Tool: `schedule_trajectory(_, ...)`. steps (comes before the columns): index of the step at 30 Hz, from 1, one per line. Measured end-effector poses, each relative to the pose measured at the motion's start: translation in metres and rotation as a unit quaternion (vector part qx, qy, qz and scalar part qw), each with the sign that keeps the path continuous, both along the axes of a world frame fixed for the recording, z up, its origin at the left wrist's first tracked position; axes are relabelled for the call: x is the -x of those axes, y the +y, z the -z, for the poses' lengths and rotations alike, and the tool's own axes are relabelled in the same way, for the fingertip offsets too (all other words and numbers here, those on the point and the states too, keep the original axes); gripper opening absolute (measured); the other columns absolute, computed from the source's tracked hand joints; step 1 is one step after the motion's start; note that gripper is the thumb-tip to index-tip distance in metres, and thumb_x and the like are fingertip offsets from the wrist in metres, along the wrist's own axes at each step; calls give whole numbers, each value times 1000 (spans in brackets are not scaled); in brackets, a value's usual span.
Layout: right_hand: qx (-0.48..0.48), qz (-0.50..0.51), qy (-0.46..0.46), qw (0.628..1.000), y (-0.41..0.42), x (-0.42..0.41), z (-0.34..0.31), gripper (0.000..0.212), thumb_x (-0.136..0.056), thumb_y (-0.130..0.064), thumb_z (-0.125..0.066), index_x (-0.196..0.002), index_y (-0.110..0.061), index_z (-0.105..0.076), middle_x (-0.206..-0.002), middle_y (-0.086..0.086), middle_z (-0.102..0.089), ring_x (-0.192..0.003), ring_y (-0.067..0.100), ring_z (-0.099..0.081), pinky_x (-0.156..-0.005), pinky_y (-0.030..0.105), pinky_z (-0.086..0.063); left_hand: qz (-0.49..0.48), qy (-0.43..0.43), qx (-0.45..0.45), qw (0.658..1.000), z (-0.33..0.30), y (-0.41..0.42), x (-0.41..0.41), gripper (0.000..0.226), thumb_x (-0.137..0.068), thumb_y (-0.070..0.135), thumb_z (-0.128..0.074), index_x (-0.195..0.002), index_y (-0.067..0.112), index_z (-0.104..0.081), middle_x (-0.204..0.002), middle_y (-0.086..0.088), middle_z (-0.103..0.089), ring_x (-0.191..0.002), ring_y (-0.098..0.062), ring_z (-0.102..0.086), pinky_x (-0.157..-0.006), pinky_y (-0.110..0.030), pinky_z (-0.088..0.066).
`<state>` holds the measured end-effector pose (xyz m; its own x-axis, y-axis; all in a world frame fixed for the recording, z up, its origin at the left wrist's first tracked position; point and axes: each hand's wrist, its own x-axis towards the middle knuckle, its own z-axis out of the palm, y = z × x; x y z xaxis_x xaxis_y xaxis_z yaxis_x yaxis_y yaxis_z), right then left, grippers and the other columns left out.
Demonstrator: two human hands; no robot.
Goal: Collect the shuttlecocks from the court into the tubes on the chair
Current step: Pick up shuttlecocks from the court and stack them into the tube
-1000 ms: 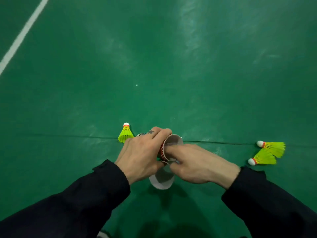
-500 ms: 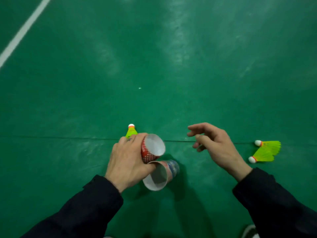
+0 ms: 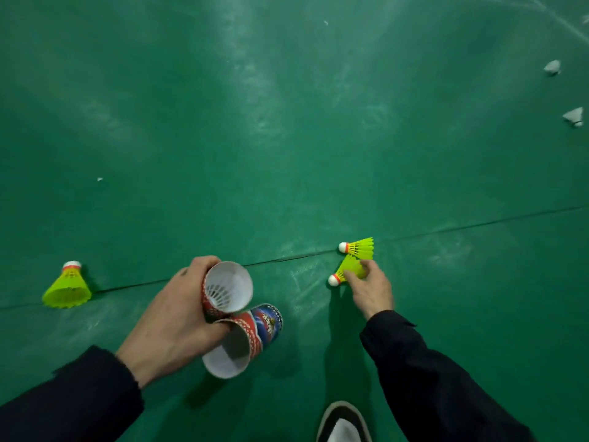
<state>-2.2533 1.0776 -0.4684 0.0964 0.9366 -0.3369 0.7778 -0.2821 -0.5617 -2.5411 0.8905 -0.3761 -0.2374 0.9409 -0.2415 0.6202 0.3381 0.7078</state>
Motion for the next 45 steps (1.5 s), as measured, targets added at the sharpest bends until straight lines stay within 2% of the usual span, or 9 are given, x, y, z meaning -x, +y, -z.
schedule_trajectory(3,-57,-40,162,984,-20,14,-18,16,-82,-45,-73,-82,-29,-69,-66,-5,-62,-68,22,-56,-63,34,-43,-3,14,2,1000,2,4,-10,80,-67,28,-88,-127,37,-36,-113,16,-54,-101,-4,-55,-84,-24,-48)
schedule_trajectory(6,-184,-181,333,907,-61,40,-70,17,-92,-16,-74,-80,-29,-73,-72,-8,-63,-66,12,-54,-64,27,-45,6,46,-2,999,7,7,-14,73,-70,29,-86,-126,33,-39,-111,14,-55,-100,-9,-57,-85,-28,-52)
schedule_trajectory(9,-306,-384,273,827,-98,57,-106,5,-90,-14,-74,-92,-11,-78,-91,-2,-71,-80,15,-65,-76,23,-50,-10,74,-23,997,8,8,-20,71,-69,42,-82,-126,31,-41,-112,8,-60,-101,-21,-60,-84,-40,-52)
schedule_trajectory(15,-395,-517,174,740,-118,64,-87,9,-92,-12,-70,-97,-8,-77,-96,6,-72,-73,27,-60,-70,32,-51,-75,145,30,986,11,14,-9,99,-65,59,-77,-147,31,-30,-127,-7,-63,-111,-33,-60,-94,-45,-49)
schedule_trajectory(27,-168,-611,-117,765,-133,84,-89,31,-85,-45,-32,-87,-24,-56,-92,0,-63,-69,36,-63,-55,38,-39,1,-118,77,990,40,7,-2,106,-72,86,-47,-158,32,-16,-149,-3,-38,-133,-19,-45,-115,-35,-33)
schedule_trajectory(31,-170,-612,-71,769,-121,88,-99,35,-90,-50,-32,-102,-27,-56,-107,-5,-66,-81,30,-66,-63,36,-47,-43,-75,49,995,55,8,-7,78,-89,80,-38,-143,24,-40,-130,-1,-52,-110,-11,-56,-103,-35,-44)
schedule_trajectory(36,-170,-490,113,848,-95,72,-101,22,-91,-42,-60,-104,-26,-68,-98,-12,-67,-78,4,-58,-74,35,-54,-96,-96,-56,989,71,0,-12,67,-86,79,-47,-125,26,-49,-111,11,-58,-98,5,-58,-80,-10,-44)
schedule_trajectory(42,-230,-612,-21,756,-88,76,-71,30,-88,-49,-67,-109,-29,-70,-152,-4,-50,-114,26,-55,-87,41,-51,-170,-72,-146,972,62,-7,0,64,-91,64,-44,-135,18,-45,-117,-2,-55,-94,-13,-58,-78,-28,-44)
schedule_trajectory(45,-242,-577,0,780,-86,81,-62,15,-92,-40,-67,-99,-27,-69,-153,-4,-48,-112,27,-55,-80,44,-54,-141,10,-180,973,45,-15,16,50,-89,53,-47,-123,16,-53,-108,-2,-59,-83,-8,-53,-72,-23,-44)
